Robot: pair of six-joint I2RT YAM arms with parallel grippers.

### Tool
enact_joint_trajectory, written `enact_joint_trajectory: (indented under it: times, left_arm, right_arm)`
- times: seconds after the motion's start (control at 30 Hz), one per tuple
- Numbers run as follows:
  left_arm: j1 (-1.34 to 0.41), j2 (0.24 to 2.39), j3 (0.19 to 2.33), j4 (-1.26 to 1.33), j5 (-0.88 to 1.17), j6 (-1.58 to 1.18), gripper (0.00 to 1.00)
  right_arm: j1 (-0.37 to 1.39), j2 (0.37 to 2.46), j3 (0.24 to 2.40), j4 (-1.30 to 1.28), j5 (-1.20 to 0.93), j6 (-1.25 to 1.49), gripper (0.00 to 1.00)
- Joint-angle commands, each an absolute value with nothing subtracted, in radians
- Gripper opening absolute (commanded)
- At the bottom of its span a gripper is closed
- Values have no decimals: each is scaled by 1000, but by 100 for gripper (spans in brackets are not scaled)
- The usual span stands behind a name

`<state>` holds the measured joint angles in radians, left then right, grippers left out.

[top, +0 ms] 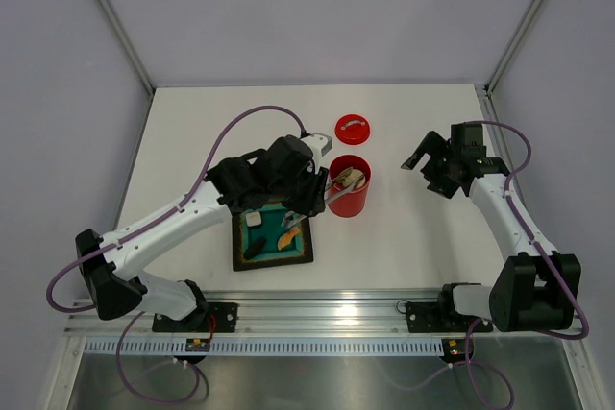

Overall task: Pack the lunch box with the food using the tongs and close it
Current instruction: Place the fake food in the packing box.

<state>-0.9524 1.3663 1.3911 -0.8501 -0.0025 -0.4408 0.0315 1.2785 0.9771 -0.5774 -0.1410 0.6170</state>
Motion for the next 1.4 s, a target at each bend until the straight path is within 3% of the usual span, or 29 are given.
enact_joint_trajectory:
  times: [0.0, 0.5, 0.73, 1.03, 1.37]
  left_arm:
    - [-950, 1356, 1391, -792, 28, -425, 42]
    - [-950, 1356, 1393, -796, 12, -417, 52]
    - [-950, 1356, 1402, -808, 5, -410, 52]
    - [-950, 1335, 1410, -808, -23, -411, 33]
    - [-950, 1201, 1473, -805, -58, -431, 24]
  right_arm:
    - [31, 1276, 977, -572, -140, 615, 99]
    - [31, 1281, 977, -568, -144, 620, 99]
    - [31, 1284, 974, -565, -149, 618, 99]
    - [31, 1285, 974, -563, -153, 620, 99]
    - [29, 1279, 976, -565, -152, 620, 99]
